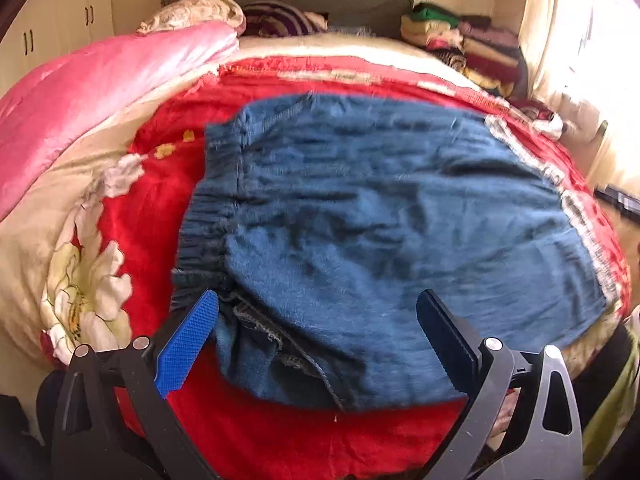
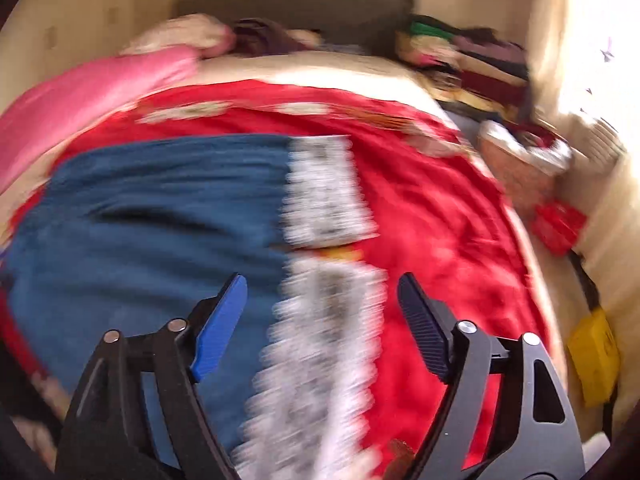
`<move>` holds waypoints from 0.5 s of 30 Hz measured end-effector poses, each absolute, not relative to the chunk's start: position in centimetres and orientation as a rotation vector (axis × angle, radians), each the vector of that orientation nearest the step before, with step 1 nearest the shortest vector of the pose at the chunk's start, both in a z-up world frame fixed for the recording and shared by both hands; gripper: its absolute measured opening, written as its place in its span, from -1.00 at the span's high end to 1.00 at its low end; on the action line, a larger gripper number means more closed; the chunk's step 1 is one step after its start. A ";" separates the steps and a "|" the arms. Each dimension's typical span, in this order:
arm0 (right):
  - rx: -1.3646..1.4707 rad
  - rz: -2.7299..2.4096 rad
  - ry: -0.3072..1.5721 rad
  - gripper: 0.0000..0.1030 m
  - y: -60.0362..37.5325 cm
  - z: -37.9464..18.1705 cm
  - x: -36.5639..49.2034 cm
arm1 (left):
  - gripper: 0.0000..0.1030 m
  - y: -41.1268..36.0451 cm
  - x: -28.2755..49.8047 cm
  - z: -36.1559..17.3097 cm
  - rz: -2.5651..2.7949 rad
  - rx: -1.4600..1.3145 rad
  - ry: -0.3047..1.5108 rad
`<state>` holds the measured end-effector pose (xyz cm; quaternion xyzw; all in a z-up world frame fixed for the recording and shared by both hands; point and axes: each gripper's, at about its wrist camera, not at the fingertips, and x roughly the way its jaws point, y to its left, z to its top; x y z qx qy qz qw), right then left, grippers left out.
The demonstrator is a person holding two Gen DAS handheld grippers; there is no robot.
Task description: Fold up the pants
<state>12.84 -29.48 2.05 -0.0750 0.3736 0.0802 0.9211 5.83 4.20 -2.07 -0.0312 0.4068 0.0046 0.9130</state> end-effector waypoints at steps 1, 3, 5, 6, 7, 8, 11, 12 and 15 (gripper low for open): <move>-0.172 0.205 0.771 -0.46 -28.3 1.8 12.0 | -0.92 4.1 5.8 -2.0 0.016 -0.054 0.836; -0.211 0.270 0.798 -0.52 -25.9 0.6 10.3 | -0.92 4.0 5.9 -2.5 0.031 -0.026 0.856; -0.216 0.288 0.844 -0.53 -24.5 -0.9 9.8 | -0.92 4.3 6.2 -3.2 0.066 -0.002 0.885; -0.214 0.282 0.868 -0.53 -24.2 -1.6 9.6 | -0.92 4.6 6.3 -3.7 0.088 0.008 0.903; -0.212 0.254 0.906 -0.53 -24.2 -2.6 9.8 | -0.92 4.9 6.3 -4.1 0.104 0.012 0.920; -0.215 0.218 0.941 -0.54 -24.5 -3.6 9.9 | -0.92 5.4 6.3 -4.6 0.112 0.005 0.933; -0.122 0.185 0.982 -0.66 -26.7 -5.2 10.4 | -0.92 6.8 6.2 -5.1 0.101 -0.064 0.943; -0.109 0.189 0.982 -0.66 -27.0 -5.2 10.3 | -0.92 7.0 6.1 -5.0 0.100 -0.074 0.940; -0.132 0.193 0.972 -0.68 -26.5 -4.6 10.2 | -0.92 7.2 5.6 -4.0 0.105 -0.071 0.909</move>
